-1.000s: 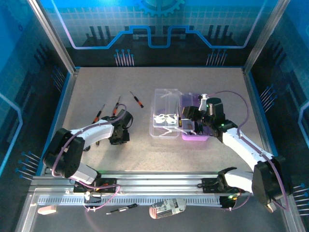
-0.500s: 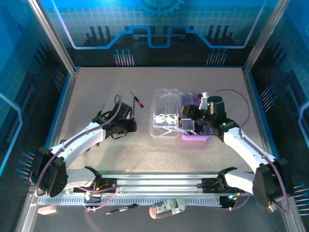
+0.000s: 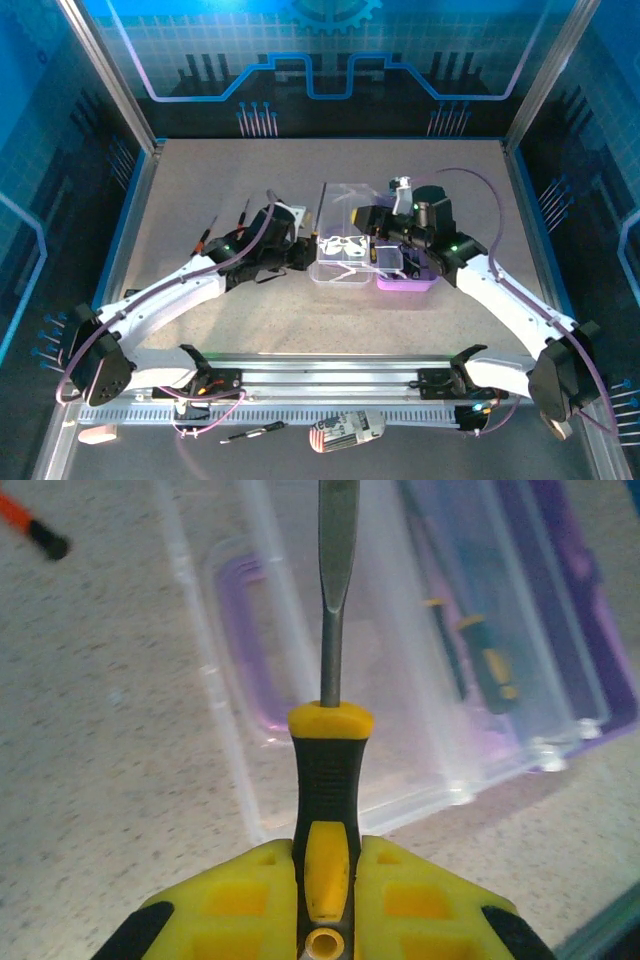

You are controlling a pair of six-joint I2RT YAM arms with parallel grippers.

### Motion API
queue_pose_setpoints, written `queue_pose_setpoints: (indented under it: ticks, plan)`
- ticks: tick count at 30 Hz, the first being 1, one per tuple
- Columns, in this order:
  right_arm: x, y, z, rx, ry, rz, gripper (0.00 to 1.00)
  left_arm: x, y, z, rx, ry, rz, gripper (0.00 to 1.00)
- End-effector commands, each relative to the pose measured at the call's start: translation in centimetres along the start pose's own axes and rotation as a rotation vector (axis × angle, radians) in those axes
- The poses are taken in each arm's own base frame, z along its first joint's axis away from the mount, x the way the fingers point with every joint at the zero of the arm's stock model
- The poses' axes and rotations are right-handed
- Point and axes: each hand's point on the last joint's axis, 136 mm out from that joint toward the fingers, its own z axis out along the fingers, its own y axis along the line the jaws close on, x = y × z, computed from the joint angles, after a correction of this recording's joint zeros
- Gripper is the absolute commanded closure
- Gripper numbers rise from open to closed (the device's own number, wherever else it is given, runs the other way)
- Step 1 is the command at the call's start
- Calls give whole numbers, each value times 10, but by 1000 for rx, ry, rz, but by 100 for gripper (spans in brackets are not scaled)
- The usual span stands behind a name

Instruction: Pack the tool kit

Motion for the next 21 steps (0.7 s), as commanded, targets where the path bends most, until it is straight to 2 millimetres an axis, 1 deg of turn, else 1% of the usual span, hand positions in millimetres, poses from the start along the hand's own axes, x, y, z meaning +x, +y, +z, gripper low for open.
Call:
queue_pose_setpoints:
  ticks: [1,3,6,16,19,21]
  plan:
    - [-11,16,9,-26,-19,3,52,-8,-24,6,63,-10,52,86]
    - [-12,20,16,-36,-15,2,54,-5,-31,9,71,3,66,86]
    - [-15,20,23,-37,-22,12,56,-4,-34,11,73,13,79,86]
    - [-16,7,47,14,7,47,63,-5,-35,5,66,6,94,86]
    - [-15,6,52,4,17,56,68,-4,-34,6,63,9,94,86]
    - [-13,6,55,-2,23,63,73,-3,-33,6,57,13,98,86]
